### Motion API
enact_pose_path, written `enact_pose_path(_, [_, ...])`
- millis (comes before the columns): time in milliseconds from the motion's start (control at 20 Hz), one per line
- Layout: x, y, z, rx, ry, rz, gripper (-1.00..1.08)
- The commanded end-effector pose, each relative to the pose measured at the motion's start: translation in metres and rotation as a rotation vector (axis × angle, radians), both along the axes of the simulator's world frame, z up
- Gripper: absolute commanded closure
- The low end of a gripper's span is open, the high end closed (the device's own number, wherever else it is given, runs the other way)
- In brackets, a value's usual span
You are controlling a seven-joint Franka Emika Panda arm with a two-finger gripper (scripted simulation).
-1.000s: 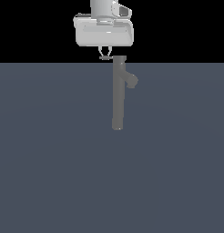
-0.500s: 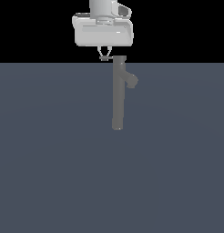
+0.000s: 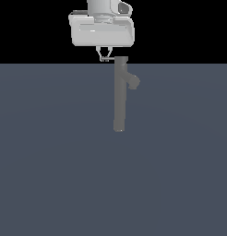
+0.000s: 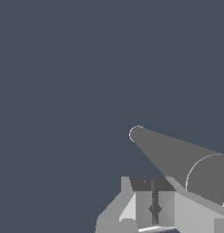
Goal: Turn on the faucet by rotating a designated handle.
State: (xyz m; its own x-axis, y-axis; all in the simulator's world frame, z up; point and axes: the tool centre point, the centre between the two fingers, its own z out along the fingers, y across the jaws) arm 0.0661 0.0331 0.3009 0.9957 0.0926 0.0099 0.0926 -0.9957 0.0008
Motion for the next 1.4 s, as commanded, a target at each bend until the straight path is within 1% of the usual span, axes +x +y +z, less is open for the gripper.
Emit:
enact_pose_path(0, [-0.009, 0.001, 0.000, 0.000, 0.010, -0.001, 1.08])
enact_pose_path(50, [-0.002, 0.000, 0.000, 0.000, 0.000, 0.000, 1.08])
enact_pose_path(850, [-0.049, -0.024, 0.000, 0.000, 0.009, -0.001, 1.08])
enact_pose_path(900, [-0.049, -0.024, 0.000, 0.000, 0.009, -0.001, 1.08])
enact_pose_path(950, [-0.040, -0.018, -0.001, 0.000, -0.004, 0.008, 1.08])
enact_pose_path(1350, [-0.058, -0.066, 0.000, 0.000, 0.008, 0.000, 1.08])
